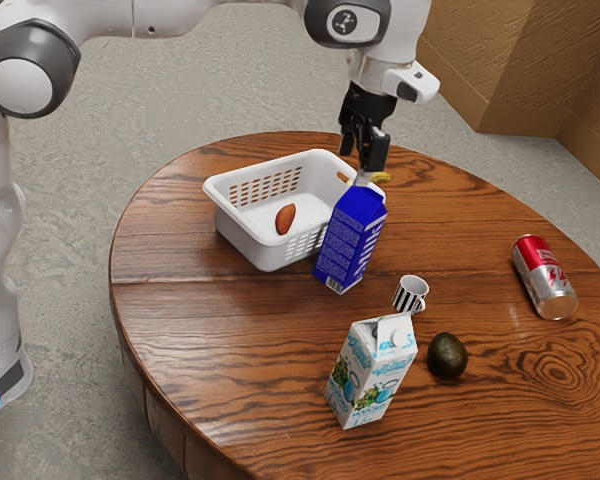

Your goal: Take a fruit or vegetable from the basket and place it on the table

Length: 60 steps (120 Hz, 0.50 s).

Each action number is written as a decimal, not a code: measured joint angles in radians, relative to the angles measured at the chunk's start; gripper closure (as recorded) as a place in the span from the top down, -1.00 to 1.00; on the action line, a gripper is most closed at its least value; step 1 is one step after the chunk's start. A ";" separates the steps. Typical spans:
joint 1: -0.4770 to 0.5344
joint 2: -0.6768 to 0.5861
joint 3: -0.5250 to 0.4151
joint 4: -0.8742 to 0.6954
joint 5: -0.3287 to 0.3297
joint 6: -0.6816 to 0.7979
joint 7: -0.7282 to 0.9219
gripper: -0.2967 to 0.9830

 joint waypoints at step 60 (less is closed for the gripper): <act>0.010 0.124 0.014 0.152 -0.022 -0.001 -0.019 0.54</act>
